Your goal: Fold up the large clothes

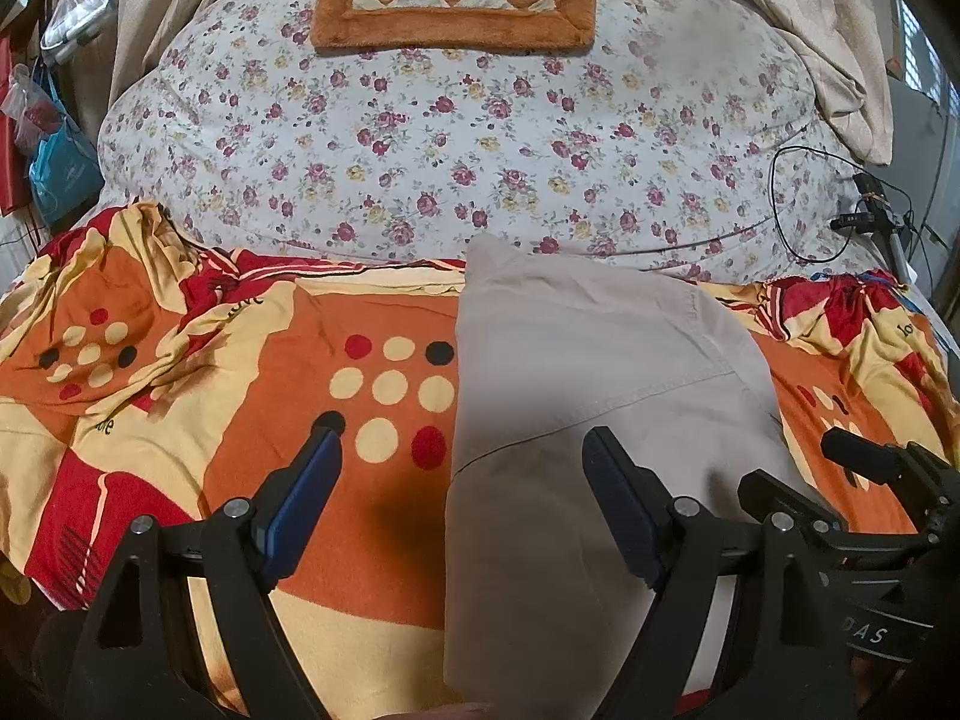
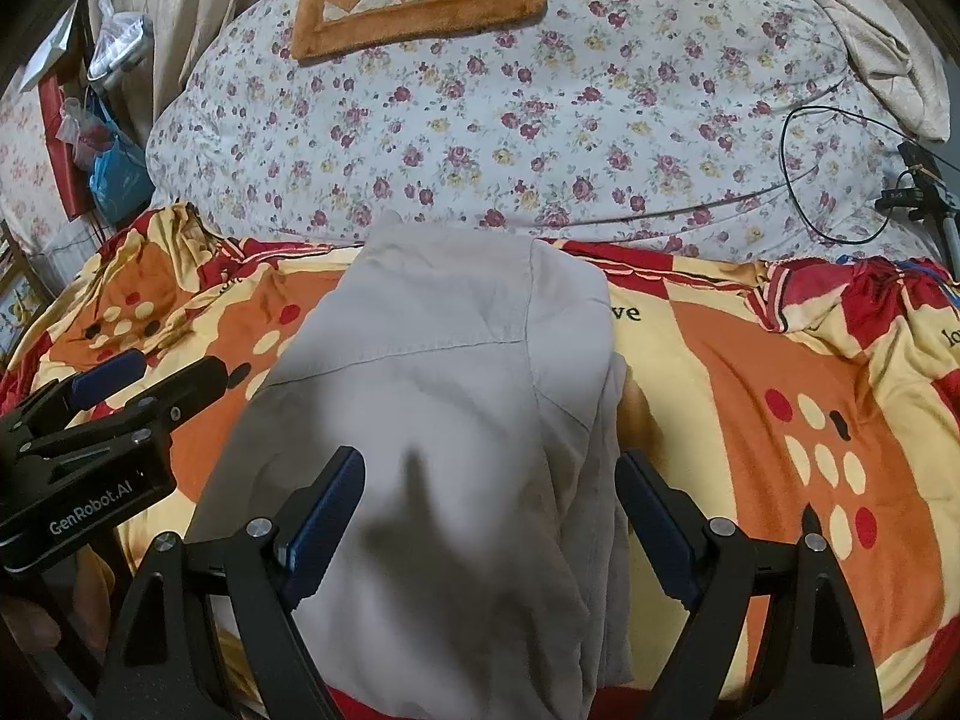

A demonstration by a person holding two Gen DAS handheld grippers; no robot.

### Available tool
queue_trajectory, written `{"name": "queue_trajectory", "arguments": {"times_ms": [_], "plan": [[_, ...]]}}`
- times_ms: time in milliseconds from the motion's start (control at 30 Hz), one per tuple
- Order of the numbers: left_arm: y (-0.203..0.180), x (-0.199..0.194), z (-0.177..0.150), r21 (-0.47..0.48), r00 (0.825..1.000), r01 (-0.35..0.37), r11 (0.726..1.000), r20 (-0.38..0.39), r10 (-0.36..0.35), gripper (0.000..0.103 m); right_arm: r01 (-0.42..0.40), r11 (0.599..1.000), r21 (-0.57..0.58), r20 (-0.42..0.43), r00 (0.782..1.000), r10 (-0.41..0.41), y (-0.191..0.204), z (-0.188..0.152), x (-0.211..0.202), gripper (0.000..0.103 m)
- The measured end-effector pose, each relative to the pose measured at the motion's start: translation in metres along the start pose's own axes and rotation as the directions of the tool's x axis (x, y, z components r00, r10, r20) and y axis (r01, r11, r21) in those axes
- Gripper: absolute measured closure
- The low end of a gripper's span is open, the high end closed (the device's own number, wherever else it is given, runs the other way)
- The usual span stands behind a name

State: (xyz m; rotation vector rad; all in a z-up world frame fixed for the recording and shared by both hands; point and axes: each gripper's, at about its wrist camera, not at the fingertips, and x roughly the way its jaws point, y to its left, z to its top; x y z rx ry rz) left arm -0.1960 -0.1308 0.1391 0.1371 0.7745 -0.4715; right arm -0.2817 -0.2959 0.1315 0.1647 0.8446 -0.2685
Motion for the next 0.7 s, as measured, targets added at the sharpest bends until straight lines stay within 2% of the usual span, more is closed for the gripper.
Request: {"name": "queue_trajectory", "arguments": {"times_ms": [400, 600, 700], "plan": [[-0.005, 0.002, 0.000, 0.009, 1.000, 0.008, 1.000, -0.016, -0.008, 0.020, 0.005, 1.000, 0.000, -0.011, 1.000, -0.005, -0.002, 0.000, 0.004, 0.016], [-0.011, 0.002, 0.000, 0.031, 1.000, 0.008, 0.999, 0.020, -0.009, 0.020, 0.006, 1.000, -0.002, -0.018, 1.000, -0.006, -0.003, -0.001, 0.007, 0.016], [-0.010, 0.006, 0.001, 0.035, 1.000, 0.022, 0.999, 0.010, -0.022, 0.020, 0.003, 1.000, -0.001, -0.023, 1.000, -0.003, -0.004, 0.000, 0.009, 0.016]]}}
